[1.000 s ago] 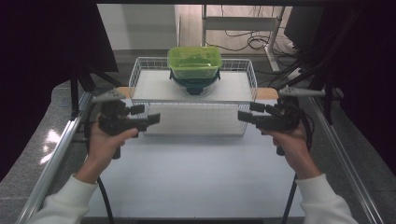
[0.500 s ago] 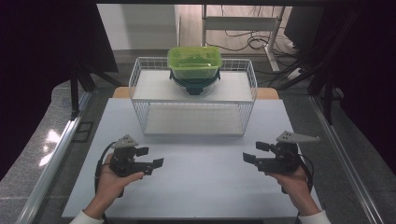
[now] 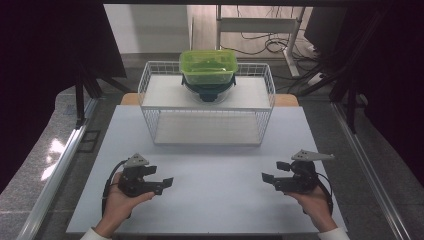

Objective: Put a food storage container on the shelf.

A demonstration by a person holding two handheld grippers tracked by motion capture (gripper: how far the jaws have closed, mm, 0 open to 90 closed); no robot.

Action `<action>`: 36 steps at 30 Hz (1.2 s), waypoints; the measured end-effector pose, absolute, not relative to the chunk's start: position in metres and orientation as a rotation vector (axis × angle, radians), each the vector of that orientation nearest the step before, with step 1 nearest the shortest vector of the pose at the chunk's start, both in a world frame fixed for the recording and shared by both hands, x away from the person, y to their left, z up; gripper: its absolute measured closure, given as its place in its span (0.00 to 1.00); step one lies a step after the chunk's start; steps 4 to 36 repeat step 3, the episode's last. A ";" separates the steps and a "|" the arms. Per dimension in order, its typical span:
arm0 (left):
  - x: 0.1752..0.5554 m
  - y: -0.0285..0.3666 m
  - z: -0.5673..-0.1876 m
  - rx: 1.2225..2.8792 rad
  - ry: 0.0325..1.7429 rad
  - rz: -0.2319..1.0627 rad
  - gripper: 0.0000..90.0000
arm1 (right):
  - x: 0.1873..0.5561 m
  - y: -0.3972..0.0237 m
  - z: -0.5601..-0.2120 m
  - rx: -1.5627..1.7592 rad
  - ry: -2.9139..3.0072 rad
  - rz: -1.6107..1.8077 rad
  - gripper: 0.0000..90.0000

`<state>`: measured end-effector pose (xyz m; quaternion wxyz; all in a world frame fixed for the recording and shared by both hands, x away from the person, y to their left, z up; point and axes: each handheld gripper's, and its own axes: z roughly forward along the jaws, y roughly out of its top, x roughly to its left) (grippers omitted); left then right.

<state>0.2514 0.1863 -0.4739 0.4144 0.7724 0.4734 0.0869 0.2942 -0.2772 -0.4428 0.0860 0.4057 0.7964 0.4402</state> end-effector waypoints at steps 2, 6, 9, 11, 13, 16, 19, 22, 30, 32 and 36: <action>0.253 0.188 -0.477 1.943 1.196 0.233 0.23 | 0.294 -0.278 -0.443 1.213 2.370 1.315 0.22; 0.253 0.189 -0.479 1.949 1.202 0.254 0.22 | 0.294 -0.278 -0.444 1.215 2.370 1.302 0.21; 0.253 0.189 -0.479 1.949 1.202 0.254 0.22 | 0.294 -0.278 -0.444 1.215 2.370 1.302 0.21; 0.253 0.189 -0.479 1.949 1.202 0.254 0.22 | 0.294 -0.278 -0.444 1.215 2.370 1.302 0.21; 0.253 0.189 -0.479 1.949 1.202 0.254 0.22 | 0.294 -0.278 -0.444 1.215 2.370 1.302 0.21; 0.253 0.189 -0.479 1.949 1.202 0.254 0.22 | 0.294 -0.278 -0.444 1.215 2.370 1.302 0.21; 0.253 0.189 -0.479 1.949 1.202 0.254 0.22 | 0.294 -0.278 -0.444 1.215 2.370 1.302 0.21; 0.253 0.189 -0.479 1.949 1.202 0.254 0.22 | 0.294 -0.278 -0.444 1.215 2.370 1.302 0.21; 0.253 0.189 -0.479 1.949 1.202 0.254 0.22 | 0.294 -0.278 -0.444 1.215 2.370 1.302 0.21; 0.253 0.189 -0.479 1.949 1.202 0.254 0.22 | 0.294 -0.278 -0.444 1.215 2.370 1.302 0.21; 0.253 0.189 -0.479 1.949 1.202 0.254 0.22 | 0.294 -0.278 -0.444 1.215 2.370 1.302 0.21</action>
